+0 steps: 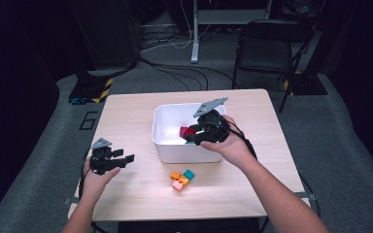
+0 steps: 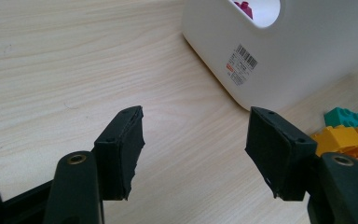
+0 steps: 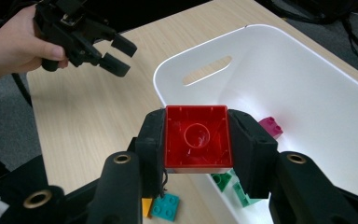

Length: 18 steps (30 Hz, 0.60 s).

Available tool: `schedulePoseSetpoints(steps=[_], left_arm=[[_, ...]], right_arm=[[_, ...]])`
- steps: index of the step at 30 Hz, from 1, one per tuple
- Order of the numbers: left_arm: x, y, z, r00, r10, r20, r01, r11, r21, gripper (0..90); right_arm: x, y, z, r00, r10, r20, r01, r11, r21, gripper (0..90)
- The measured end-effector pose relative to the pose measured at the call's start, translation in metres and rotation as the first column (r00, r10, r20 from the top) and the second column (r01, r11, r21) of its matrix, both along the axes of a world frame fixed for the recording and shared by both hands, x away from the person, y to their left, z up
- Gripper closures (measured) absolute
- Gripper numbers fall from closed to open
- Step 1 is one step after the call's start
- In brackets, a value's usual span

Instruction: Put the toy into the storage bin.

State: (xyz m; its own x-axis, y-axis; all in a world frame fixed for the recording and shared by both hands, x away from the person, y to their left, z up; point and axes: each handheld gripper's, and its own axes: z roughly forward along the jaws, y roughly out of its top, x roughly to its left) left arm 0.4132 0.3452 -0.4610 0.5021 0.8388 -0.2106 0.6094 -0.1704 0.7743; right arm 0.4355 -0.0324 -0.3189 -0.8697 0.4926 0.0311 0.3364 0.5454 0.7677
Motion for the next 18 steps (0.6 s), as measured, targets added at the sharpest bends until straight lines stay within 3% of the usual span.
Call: schedulePoseSetpoints(steps=[18], left_arm=[[0.001,0.002,0.0,1.0,0.0,0.005,0.0,1.0,-0.003,35.9]], right_arm=[[0.054,0.026,-0.004,0.9978,-0.065,0.009,0.065,0.998,0.013,58.5]])
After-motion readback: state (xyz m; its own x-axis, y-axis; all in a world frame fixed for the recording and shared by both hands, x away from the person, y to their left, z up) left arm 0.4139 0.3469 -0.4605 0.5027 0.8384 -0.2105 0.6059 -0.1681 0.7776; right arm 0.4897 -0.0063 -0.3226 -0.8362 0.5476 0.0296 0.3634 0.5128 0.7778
